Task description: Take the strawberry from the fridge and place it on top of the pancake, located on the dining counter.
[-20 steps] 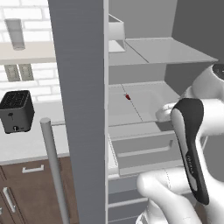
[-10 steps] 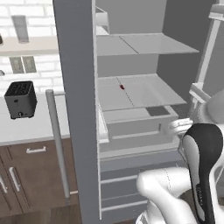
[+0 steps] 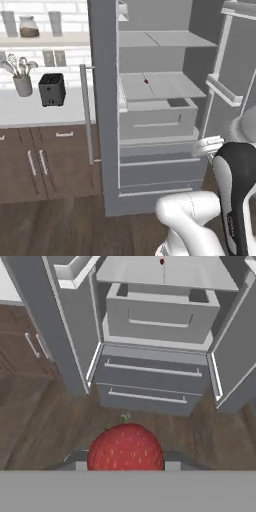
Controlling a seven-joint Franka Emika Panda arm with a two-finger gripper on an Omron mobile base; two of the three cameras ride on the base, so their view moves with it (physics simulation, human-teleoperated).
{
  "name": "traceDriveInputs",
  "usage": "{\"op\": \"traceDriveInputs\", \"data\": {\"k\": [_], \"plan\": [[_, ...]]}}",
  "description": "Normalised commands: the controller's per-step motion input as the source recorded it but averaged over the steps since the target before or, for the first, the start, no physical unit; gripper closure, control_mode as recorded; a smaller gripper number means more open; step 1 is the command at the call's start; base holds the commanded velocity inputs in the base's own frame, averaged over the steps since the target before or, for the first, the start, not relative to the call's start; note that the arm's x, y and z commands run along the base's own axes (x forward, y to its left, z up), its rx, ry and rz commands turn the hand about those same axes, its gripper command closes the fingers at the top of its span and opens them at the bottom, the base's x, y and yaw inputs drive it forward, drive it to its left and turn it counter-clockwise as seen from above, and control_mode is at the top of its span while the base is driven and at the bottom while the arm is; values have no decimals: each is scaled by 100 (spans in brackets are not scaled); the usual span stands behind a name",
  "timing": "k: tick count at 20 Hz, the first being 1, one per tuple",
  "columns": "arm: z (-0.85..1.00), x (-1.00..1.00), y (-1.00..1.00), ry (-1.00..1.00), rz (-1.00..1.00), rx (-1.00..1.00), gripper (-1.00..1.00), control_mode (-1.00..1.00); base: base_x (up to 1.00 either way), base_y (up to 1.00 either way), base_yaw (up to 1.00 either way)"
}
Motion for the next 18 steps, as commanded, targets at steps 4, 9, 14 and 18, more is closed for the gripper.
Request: {"op": "traceDriveInputs", "data": {"k": [4,9,14,18], "plan": [[0,0,0,0,0,0,100,100,-7,71,83],[0,0,0,0,0,0,100,100,0,39,94],[0,0,0,0,0,0,100,100,0,40,93],[0,0,0,0,0,0,100,100,-3,26,88]]}}
